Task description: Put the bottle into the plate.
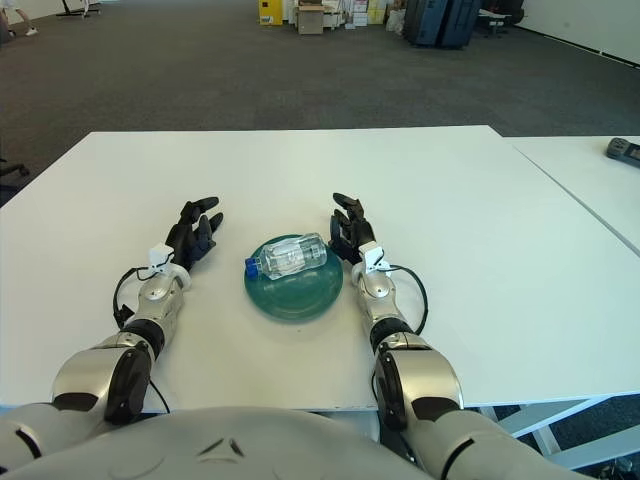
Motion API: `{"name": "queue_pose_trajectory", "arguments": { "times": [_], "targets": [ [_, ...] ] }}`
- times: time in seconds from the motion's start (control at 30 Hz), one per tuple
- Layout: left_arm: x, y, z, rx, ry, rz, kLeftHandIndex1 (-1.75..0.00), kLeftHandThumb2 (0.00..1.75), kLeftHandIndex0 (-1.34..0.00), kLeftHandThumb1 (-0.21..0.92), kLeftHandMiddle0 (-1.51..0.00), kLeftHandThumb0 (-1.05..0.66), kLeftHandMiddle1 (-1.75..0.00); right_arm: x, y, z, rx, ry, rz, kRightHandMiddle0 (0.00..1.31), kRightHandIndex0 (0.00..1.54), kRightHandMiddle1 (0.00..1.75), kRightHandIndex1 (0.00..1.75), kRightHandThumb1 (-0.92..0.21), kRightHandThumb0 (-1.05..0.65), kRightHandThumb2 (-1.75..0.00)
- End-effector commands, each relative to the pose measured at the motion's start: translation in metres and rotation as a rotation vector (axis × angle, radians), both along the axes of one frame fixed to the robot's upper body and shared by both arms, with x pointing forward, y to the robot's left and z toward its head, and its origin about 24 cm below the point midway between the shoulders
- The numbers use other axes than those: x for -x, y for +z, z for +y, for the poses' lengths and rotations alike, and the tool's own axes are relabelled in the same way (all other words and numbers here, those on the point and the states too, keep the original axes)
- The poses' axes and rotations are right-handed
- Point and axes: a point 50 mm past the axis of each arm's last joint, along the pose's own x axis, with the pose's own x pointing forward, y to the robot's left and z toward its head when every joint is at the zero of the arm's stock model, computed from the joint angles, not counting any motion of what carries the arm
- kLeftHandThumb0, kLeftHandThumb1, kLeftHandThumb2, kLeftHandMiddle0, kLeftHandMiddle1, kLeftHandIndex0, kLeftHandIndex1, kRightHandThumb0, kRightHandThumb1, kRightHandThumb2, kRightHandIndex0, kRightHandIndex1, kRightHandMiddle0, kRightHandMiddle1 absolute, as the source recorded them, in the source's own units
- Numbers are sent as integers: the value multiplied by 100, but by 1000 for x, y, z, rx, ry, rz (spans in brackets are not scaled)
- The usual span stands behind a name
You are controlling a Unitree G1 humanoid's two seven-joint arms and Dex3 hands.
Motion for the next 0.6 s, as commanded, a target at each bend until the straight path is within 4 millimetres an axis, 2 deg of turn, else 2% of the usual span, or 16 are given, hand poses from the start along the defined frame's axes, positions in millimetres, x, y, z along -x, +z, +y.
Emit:
{"name": "queue_pose_trajectory", "arguments": {
  "times": [0.0,0.57],
  "targets": [
    [8,-10,7,-9,24,67,-102,85,-3,92,-48,-91,-7,31,-35,-3,-30,-55,206,0,31,66,2,-92,-69,-86],
    [11,-12,10,-19,15,69,-104,86,-5,92,-47,-93,-7,30,-39,-4,-125,-163,261,0,29,57,0,-92,-67,-92]
  ]
}}
